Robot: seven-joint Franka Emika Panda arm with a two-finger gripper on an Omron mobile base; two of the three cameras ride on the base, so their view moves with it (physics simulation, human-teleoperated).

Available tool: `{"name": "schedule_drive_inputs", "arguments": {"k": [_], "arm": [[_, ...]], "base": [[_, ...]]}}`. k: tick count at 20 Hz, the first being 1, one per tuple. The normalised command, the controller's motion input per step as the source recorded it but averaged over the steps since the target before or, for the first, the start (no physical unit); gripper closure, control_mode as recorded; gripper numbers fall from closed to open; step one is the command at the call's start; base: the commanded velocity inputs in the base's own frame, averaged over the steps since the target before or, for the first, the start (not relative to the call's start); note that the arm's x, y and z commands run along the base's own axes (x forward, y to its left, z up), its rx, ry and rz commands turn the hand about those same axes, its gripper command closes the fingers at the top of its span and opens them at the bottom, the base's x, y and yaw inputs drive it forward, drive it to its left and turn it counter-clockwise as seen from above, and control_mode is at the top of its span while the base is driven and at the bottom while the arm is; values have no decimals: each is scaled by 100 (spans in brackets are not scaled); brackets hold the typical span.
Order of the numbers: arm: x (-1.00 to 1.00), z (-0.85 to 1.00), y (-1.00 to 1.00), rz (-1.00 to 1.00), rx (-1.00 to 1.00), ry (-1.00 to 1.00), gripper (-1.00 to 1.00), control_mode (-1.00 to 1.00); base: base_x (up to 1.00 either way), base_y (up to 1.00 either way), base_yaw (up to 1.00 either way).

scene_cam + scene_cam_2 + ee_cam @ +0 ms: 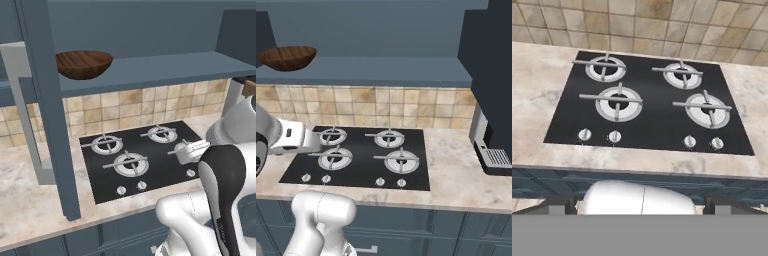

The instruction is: Pick up the bowls from the cabinet and place each bowl in front of a stool on the dining counter.

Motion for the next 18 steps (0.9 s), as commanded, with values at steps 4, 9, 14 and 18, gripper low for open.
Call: {"name": "schedule_drive_inputs", "arguments": {"k": [4, 9, 14, 18], "arm": [[0, 49, 7, 14, 0, -9, -100, -100], [0, 66, 0, 21, 0, -11, -100, -100], [5, 57, 3, 21, 0, -6, -100, -100], [2, 17, 35, -2, 0, -1, -100, -100]], "base": [[0, 0, 0], [0, 0, 0], [0, 0, 0], [0, 0, 0]]}}
